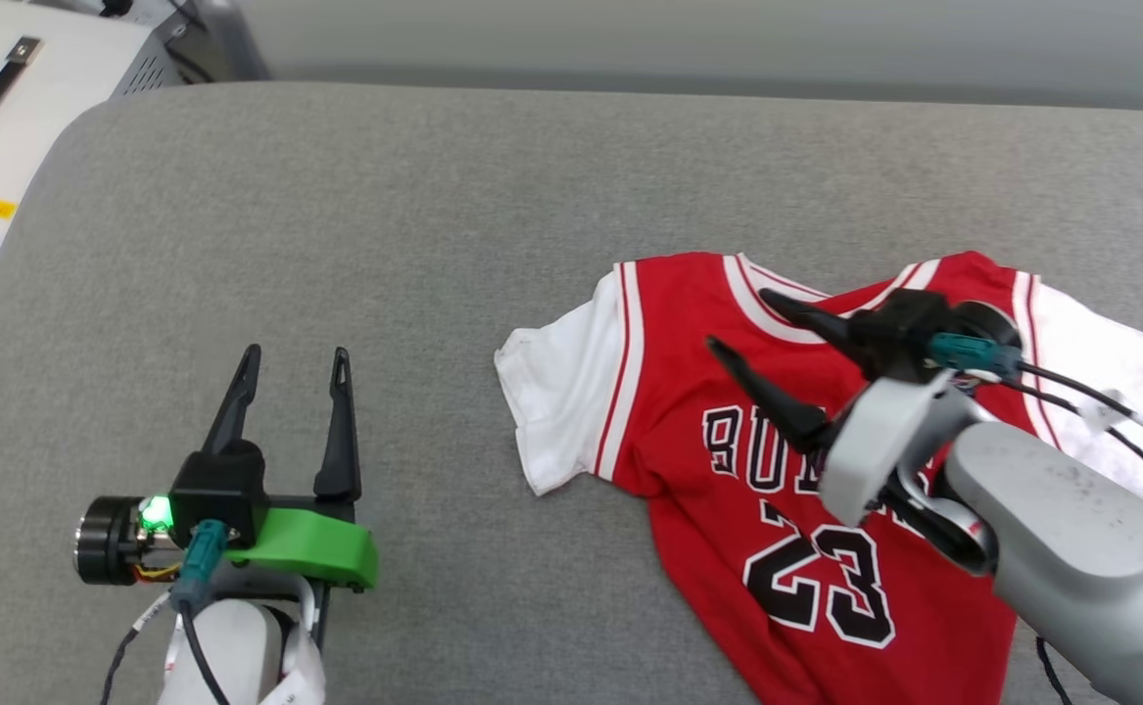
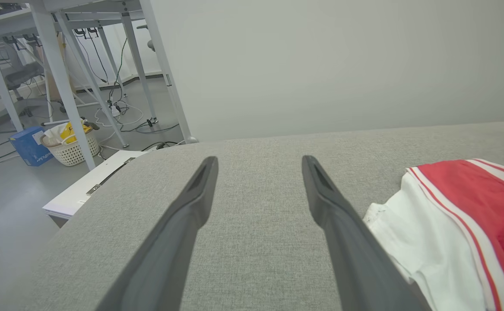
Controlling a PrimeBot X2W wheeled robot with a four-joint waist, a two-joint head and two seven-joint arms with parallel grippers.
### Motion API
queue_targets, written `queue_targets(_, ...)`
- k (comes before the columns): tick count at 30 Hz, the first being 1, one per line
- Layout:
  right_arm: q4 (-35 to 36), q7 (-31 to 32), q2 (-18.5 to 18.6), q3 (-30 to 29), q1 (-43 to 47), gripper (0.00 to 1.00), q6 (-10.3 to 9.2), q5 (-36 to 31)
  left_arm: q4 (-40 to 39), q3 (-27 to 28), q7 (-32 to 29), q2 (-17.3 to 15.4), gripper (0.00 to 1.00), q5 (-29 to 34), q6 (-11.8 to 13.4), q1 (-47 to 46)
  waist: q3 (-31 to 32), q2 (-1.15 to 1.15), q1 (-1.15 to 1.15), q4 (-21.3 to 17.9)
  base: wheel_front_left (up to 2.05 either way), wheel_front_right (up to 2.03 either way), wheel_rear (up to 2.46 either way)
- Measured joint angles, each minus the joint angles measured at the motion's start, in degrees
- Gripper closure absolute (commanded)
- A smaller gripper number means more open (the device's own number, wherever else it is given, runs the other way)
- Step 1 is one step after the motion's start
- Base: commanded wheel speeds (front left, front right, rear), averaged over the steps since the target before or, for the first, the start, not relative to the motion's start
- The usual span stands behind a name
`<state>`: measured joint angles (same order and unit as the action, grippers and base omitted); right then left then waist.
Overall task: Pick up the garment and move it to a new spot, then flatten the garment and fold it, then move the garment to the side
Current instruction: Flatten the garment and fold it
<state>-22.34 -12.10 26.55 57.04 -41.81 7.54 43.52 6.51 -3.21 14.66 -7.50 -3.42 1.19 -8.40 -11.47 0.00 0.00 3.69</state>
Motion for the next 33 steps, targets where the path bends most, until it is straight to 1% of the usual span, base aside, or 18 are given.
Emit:
queue_targets(1,0.0,-0.6,0.2,-1.4,0.9,0.00,0.00,-1.1,0.0,0.1,0.0,-0.3,0.00,0.0,-0.3,-0.1,0.2,0.00,0.00,-0.3,0.00,0.00,0.00)
queue_targets(4,1.1,-2.0,0.3,-9.2,5.0,0.00,0.00,-6.5,0.1,0.4,0.0,-2.1,0.00,0.2,-2.1,-1.3,1.0,0.00,0.00,-1.8,0.00,0.00,0.00)
queue_targets(8,3.8,-2.4,-1.5,-21.4,12.4,0.00,0.00,-14.2,0.4,0.5,0.0,-4.4,0.00,0.5,-4.2,-4.6,1.8,0.00,0.00,-3.7,0.00,0.00,0.00)
queue_targets(10,6.6,-2.4,-3.6,-28.8,16.9,0.00,0.00,-17.4,1.0,0.1,0.0,-5.3,0.00,0.4,-5.4,-6.5,2.1,0.00,0.00,-4.7,0.00,0.00,0.00)
queue_targets(13,10.0,-2.5,-6.3,-36.2,23.0,0.00,0.00,-23.0,3.6,-1.3,0.0,-7.0,0.00,0.1,-7.1,-9.8,2.3,0.00,0.00,-5.8,0.00,0.00,0.00)
queue_targets(16,12.2,-2.5,-9.2,-42.0,28.8,0.00,0.00,-25.6,6.6,-4.1,-0.8,-8.9,0.00,-1.6,-8.0,-13.3,2.4,0.00,0.00,-6.5,0.00,0.00,0.00)
queue_targets(19,14.1,-2.5,-11.5,-45.6,32.8,0.00,0.00,-27.7,9.0,-7.7,-4.1,-11.3,0.00,-3.5,-8.4,-17.4,2.4,0.00,0.00,-7.1,0.00,0.00,0.00)
queue_targets(21,15.2,-2.5,-12.6,-47.2,34.5,0.00,0.00,-28.4,9.9,-12.1,-7.0,-13.5,0.00,-6.3,-8.5,-19.9,2.4,0.00,0.00,-7.5,0.00,0.00,0.00)
queue_targets(25,16.9,-2.5,-14.3,-49.2,37.0,0.00,0.00,-29.3,10.6,-22.3,-15.2,-18.3,0.00,-14.7,-8.5,-25.3,2.2,0.00,0.00,-8.2,0.00,0.00,0.00)
queue_targets(27,17.3,-2.5,-14.8,-49.7,37.5,0.00,0.00,-29.8,10.6,-27.7,-21.0,-21.0,0.00,-19.6,-8.5,-28.0,2.0,0.00,0.00,-8.4,0.00,0.00,0.00)
queue_targets(29,17.7,-2.5,-15.2,-49.9,37.5,0.00,0.00,-30.0,10.1,-32.2,-25.3,-23.0,0.00,-23.6,-8.5,-30.7,1.8,0.00,0.00,-8.6,0.00,0.00,0.00)
queue_targets(31,17.9,-2.5,-15.4,-50.0,37.5,0.00,0.00,-30.4,9.5,-36.4,-30.0,-24.4,0.00,-28.7,-8.5,-33.3,1.5,0.00,0.00,-8.9,0.00,0.00,0.00)
queue_targets(33,18.1,-2.5,-15.5,-50.0,37.6,0.00,0.00,-30.6,9.3,-40.6,-34.5,-25.5,0.00,-32.0,-8.5,-35.6,1.1,0.00,0.00,-9.0,0.00,0.00,0.00)
